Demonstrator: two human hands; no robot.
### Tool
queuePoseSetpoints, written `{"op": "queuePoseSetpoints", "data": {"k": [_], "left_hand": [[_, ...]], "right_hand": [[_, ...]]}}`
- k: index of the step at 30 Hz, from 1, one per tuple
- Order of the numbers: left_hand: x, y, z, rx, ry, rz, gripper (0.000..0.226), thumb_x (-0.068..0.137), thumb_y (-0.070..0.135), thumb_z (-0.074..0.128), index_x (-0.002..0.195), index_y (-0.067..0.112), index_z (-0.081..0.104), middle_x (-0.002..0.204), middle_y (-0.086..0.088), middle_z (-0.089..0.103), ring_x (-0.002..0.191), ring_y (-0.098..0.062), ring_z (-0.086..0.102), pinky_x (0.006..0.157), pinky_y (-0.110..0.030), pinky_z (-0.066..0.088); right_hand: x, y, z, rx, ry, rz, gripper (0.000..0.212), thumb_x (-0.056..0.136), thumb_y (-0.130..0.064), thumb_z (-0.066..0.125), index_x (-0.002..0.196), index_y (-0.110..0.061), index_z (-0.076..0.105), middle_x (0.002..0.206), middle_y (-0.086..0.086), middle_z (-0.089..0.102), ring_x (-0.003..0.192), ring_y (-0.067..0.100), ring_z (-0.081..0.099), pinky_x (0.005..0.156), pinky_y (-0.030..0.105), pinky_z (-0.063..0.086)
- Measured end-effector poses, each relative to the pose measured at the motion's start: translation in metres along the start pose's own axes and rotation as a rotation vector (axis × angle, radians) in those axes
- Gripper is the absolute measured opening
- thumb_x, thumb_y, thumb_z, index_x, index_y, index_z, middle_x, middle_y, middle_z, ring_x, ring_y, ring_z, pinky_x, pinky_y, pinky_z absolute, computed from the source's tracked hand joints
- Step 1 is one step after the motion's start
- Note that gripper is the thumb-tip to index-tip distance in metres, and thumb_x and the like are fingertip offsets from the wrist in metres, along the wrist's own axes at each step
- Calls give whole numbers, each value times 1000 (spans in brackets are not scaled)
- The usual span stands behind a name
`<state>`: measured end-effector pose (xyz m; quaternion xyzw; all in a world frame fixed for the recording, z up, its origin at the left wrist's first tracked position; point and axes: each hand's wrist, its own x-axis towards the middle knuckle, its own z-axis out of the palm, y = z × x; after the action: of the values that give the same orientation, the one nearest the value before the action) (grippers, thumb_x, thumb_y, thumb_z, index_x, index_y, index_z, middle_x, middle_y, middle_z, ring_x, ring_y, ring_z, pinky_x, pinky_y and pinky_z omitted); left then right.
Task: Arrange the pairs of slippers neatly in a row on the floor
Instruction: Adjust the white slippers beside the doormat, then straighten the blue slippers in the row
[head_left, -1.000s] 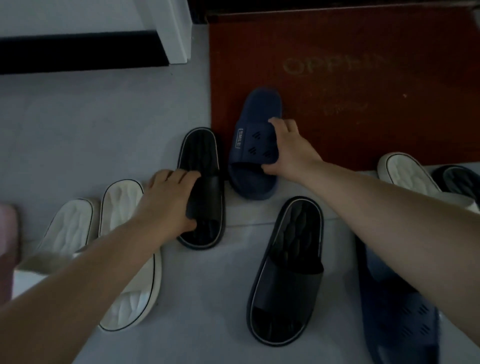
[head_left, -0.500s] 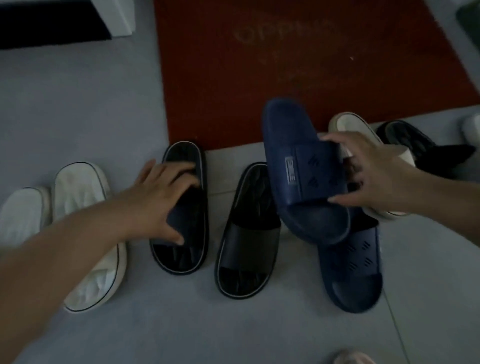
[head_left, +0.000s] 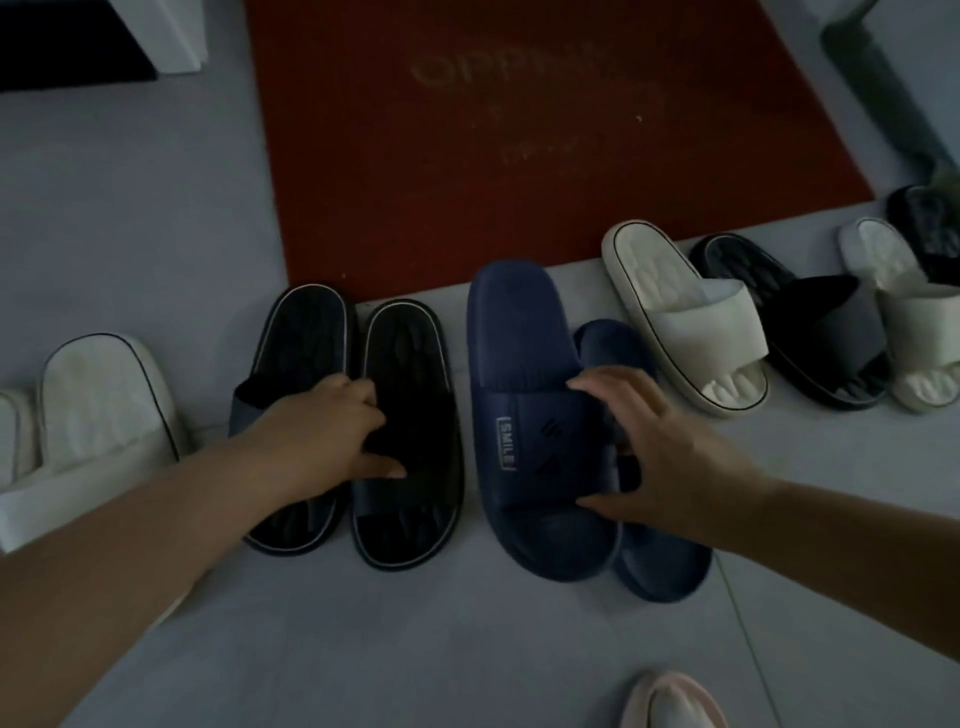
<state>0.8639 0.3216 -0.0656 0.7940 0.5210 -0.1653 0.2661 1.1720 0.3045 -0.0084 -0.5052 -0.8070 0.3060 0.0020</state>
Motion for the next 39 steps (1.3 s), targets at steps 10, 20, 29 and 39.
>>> {"op": "queuePoseSetpoints", "data": {"k": [10, 20, 29, 39], "left_hand": [[-17, -11, -14, 37, -73, -91, 64, 73, 68, 51, 120, 23, 51, 122, 2, 45, 116, -16, 37, 99, -33, 38], [51, 125, -43, -280, -135, 297, 70, 81, 36, 65, 139, 24, 29, 142, -8, 35, 125, -26, 41, 95, -29, 36], [61, 127, -27, -176, -46, 109, 97, 76, 33, 70, 143, 37, 0, 148, -1, 31, 124, -23, 46, 92, -37, 47], [157, 257, -109, -378, 78, -131, 82, 79, 37, 66, 144, 27, 18, 146, 3, 34, 130, -16, 38, 103, -27, 32]], "right_hand": [[33, 17, 9, -497, -207, 75, 119, 61, -57, 73, 143, -34, -10, 155, 4, 8, 140, 31, 16, 113, 44, 19], [-1, 26, -17, -72, -240, 707, 50, 74, -23, 71, 115, -7, 47, 110, 15, 57, 100, 31, 57, 76, 30, 47], [14, 53, -36, -202, -252, 210, 74, 81, -29, 65, 141, -20, 22, 120, 13, 57, 103, 32, 58, 81, 33, 45], [-56, 275, -151, -181, -47, 303, 102, 66, -37, 77, 144, -33, 11, 148, 13, 20, 133, 36, 30, 100, 42, 38]]}}
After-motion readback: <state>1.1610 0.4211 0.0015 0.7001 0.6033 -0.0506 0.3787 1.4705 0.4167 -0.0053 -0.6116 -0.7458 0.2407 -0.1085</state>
